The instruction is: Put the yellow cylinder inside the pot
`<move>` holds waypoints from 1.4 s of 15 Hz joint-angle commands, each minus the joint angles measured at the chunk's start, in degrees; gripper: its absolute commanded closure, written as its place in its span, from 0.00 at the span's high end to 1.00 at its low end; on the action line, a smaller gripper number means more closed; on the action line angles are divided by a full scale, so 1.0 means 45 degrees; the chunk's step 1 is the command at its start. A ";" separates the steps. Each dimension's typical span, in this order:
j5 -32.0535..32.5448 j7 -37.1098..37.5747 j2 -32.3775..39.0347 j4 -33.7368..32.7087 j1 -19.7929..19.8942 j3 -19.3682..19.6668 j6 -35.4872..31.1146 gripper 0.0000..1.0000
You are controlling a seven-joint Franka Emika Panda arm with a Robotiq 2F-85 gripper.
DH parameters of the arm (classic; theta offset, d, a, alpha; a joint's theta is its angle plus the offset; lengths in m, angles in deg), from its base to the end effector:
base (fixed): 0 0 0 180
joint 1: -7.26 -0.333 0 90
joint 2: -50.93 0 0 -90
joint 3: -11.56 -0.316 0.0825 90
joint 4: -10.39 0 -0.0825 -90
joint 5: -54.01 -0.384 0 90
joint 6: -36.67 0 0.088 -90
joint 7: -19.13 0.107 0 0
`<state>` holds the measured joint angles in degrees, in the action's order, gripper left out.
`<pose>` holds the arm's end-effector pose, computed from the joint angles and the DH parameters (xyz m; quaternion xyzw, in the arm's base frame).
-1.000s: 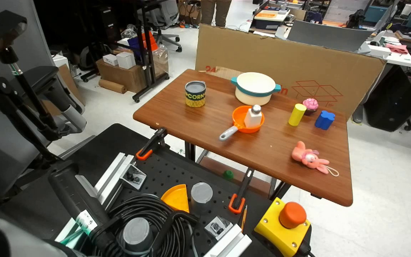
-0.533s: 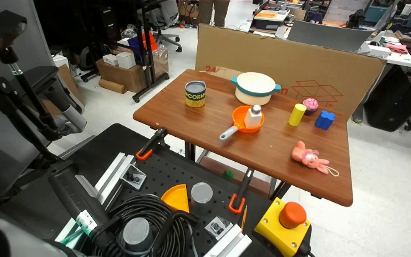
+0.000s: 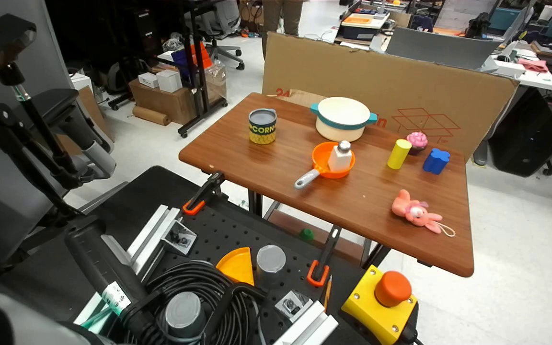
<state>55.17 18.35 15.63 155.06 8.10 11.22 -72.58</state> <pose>0.3621 -0.0045 0.4819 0.9999 0.0052 -0.0012 0.0113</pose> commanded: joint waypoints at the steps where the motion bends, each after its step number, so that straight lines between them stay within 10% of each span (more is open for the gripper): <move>1: 0.0025 0.0028 0.0005 -0.0025 -0.0055 0.0044 0.0031 1.00; 21: 0.0024 0.0027 0.0005 -0.0042 -0.0052 0.0054 0.0031 1.00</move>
<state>55.17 18.35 15.63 154.99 8.10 11.28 -72.58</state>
